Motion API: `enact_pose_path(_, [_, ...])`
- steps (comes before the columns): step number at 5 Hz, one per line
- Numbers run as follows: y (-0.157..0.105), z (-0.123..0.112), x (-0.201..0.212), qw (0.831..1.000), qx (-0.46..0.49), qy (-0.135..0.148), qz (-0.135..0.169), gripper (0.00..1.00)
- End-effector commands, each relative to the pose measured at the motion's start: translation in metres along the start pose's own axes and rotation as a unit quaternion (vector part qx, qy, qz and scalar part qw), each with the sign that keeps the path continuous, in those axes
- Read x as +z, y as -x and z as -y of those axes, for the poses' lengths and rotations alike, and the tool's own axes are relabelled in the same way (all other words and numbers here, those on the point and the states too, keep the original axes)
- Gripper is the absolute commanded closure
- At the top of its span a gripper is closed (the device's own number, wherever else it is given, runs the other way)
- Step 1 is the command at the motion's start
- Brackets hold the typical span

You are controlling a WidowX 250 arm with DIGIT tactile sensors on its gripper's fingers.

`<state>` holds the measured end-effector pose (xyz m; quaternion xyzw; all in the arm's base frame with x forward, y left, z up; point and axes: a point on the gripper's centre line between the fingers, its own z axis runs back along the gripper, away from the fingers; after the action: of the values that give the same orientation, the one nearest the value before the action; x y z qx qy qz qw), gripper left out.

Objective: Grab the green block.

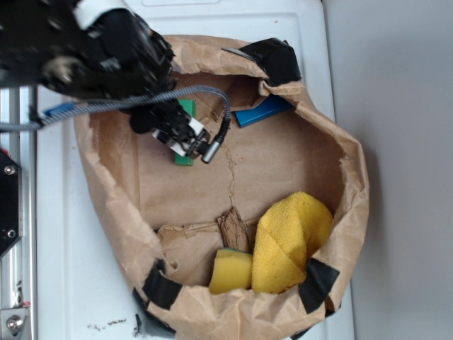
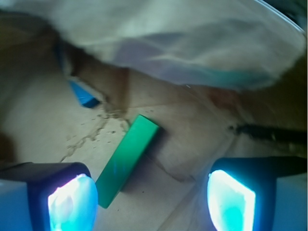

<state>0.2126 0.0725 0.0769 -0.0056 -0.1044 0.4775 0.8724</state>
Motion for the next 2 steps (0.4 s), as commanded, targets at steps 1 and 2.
enact_pose_path(1, [-0.002,0.0,-0.024,0.999,0.01,0.006,0.052,0.0])
enact_pose_path(2, [-0.003,0.013,-0.041,0.998,0.012,0.005,0.056,0.0])
